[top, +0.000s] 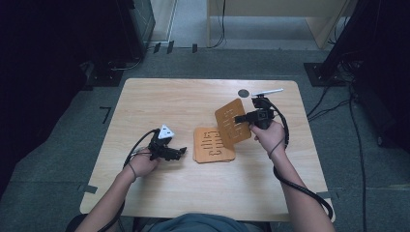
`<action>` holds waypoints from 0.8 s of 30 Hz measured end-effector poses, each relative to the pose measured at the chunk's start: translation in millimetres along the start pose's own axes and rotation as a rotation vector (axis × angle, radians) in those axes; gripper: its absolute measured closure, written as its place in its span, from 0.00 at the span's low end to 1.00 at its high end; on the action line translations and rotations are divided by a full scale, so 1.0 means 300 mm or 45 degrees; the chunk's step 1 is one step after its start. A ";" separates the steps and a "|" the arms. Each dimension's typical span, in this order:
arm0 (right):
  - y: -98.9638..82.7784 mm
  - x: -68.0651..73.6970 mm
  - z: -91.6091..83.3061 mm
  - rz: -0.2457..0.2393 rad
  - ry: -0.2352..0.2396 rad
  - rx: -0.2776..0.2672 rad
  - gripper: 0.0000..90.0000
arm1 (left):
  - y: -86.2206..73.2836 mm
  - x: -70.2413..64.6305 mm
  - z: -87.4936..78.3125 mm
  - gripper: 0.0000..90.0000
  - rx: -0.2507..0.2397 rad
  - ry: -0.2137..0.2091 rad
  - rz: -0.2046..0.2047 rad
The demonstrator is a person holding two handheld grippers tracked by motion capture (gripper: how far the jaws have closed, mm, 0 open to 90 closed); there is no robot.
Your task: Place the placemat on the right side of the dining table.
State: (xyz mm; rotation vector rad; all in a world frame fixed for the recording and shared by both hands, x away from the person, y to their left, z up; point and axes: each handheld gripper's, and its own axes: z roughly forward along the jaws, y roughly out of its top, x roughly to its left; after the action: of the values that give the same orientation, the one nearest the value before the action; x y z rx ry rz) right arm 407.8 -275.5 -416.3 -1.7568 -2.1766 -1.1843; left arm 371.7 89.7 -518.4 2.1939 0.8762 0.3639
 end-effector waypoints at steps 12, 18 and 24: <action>-0.004 -0.032 -0.038 0.023 -0.044 -0.030 0.97 | 0.001 0.003 0.001 0.11 0.002 -0.009 0.010; -0.007 -0.048 -0.063 0.023 -0.073 -0.056 0.97 | 0.003 0.005 0.003 0.11 0.004 -0.014 0.016; -0.011 -0.069 -0.091 0.040 -0.098 -0.081 0.97 | 0.006 0.006 0.007 0.11 0.001 -0.017 0.016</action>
State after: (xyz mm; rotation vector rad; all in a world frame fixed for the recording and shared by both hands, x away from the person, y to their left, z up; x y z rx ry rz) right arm 401.5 -308.8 -409.8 -1.8850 -2.1666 -1.2114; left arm 374.7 89.0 -518.6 2.2008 0.8561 0.3545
